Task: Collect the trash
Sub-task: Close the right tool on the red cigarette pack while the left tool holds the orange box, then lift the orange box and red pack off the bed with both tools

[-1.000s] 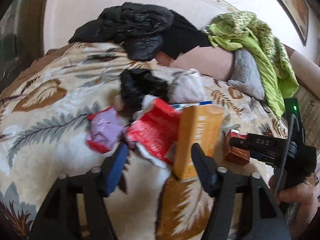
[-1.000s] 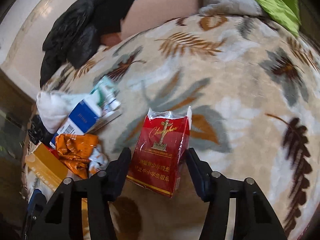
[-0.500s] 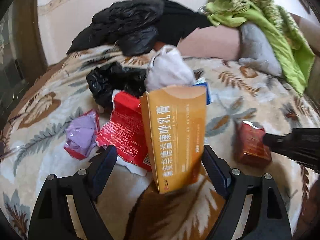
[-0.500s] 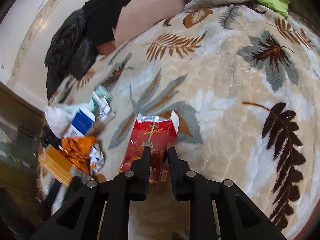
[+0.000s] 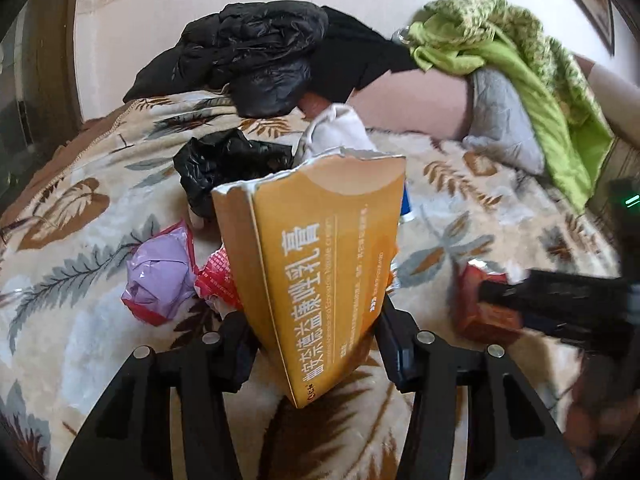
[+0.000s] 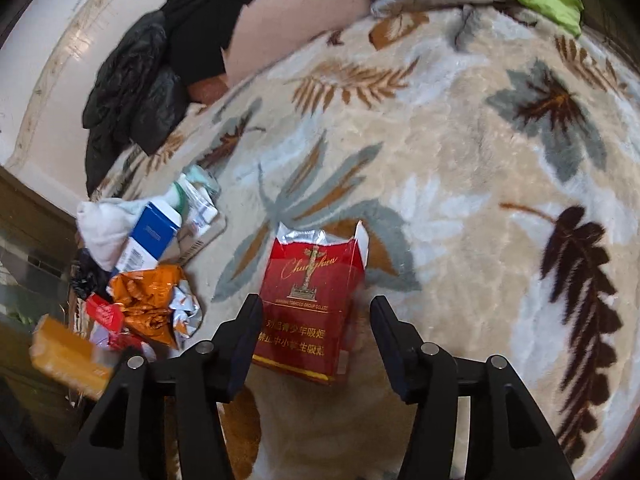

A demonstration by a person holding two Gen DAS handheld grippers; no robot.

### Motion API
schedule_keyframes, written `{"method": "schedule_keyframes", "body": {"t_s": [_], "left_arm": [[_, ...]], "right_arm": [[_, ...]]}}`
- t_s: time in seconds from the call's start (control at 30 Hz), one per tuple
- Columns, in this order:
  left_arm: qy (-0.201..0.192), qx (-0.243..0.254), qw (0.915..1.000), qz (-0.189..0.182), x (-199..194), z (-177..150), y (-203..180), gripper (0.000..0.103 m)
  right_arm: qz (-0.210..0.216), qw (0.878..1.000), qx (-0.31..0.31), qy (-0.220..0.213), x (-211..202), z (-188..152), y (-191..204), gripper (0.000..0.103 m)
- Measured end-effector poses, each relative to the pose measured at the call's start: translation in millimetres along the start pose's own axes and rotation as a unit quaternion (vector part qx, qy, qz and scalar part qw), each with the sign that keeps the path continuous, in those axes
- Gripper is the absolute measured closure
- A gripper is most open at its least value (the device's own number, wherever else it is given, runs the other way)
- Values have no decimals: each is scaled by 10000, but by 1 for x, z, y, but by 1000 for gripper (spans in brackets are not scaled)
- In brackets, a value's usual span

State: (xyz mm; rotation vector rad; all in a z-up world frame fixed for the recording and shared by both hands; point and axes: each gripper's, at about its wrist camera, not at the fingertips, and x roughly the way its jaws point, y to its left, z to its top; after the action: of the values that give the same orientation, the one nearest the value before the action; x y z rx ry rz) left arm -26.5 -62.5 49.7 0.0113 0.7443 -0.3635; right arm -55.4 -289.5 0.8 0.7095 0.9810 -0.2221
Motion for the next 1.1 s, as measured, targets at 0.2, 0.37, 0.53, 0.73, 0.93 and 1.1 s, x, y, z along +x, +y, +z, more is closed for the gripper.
{"method": "schedule_keyframes", "body": {"t_s": [0.2,0.37,0.53,0.73,0.93,1.1], "left_arm": [[-96,-183,9997,-87,-10,3,13,53],[-105,-237,9996,-150,-13,3,16,53],[-122,-119,9995,-256,-13,2,10,53],[-125,7,9996,-240,-14,0,6,53],[-193,58,9998,-95,-16,0,5,53],[-261,133,9996,43,-19,-1,3,53]], "right_arm": [[209,9991,-343,-106,1,2,15,66],[443,9962,-639,-390,-13,-1,25,78],[586,9934,-740,-659,-26,-1,28,78],[572,9890,-977,-955,-40,-5,36,78],[573,9844,-1237,-1113,-49,-11,44,78],[593,9804,-1452,-1194,-55,-21,51,78]]}}
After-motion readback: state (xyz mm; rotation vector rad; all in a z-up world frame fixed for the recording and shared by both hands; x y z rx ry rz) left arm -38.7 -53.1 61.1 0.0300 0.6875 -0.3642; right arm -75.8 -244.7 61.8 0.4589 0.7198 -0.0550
